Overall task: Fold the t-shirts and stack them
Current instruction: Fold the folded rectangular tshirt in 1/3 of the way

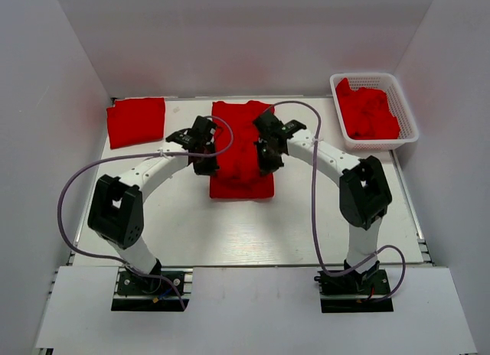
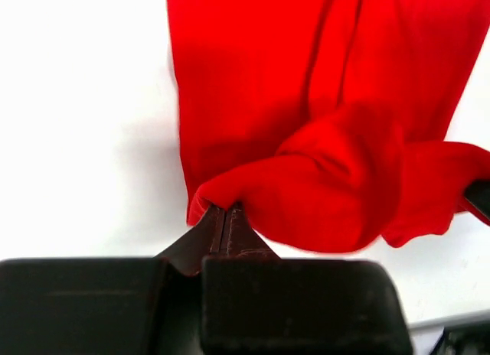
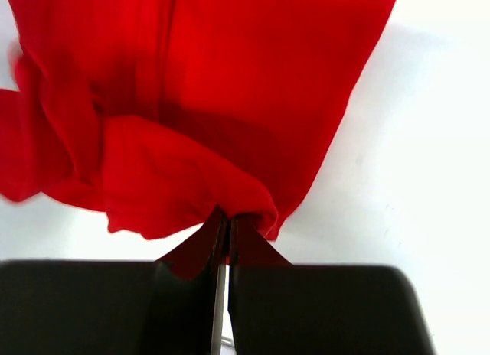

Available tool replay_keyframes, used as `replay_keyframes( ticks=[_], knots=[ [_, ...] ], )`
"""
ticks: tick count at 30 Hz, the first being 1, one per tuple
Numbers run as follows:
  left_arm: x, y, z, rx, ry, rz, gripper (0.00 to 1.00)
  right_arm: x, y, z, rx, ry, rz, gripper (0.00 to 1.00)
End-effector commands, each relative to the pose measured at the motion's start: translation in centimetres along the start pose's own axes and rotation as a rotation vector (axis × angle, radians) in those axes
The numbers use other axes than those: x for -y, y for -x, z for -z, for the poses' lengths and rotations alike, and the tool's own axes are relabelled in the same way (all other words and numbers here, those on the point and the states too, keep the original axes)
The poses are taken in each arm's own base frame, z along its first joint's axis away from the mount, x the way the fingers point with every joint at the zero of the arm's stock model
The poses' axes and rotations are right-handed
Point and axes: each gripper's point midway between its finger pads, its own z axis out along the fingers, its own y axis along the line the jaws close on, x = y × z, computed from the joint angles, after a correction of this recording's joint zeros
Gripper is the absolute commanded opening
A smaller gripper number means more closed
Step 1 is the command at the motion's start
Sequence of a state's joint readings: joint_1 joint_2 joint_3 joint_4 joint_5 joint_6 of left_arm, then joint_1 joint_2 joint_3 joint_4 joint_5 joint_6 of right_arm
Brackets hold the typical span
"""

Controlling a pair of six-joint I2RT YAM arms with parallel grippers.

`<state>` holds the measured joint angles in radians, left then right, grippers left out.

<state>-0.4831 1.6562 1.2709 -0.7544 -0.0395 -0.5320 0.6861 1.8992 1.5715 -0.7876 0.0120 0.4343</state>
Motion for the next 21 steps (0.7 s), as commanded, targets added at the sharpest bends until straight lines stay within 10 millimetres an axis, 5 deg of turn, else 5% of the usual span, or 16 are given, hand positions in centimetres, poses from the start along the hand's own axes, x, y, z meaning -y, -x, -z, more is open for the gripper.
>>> replay_keyframes(
  ticks=[1, 13, 21],
  knots=[
    [0.4, 4.6, 0.0, 0.125, -0.018, -0.016, 0.00, -0.1, 4.0, 0.9, 0.066, 0.016, 0.022, 0.00],
    [0.9, 11.8, -2.3, 0.283, -0.079, -0.075, 0.00, 2.1, 8.5, -0.6, 0.087, 0.064, -0.036, 0.00],
    [0.9, 12.6, -5.0, 0.299, -0.071, -0.128, 0.00, 3.4, 11.1, -2.0, 0.121, 0.106, -0.075, 0.00]
  ],
)
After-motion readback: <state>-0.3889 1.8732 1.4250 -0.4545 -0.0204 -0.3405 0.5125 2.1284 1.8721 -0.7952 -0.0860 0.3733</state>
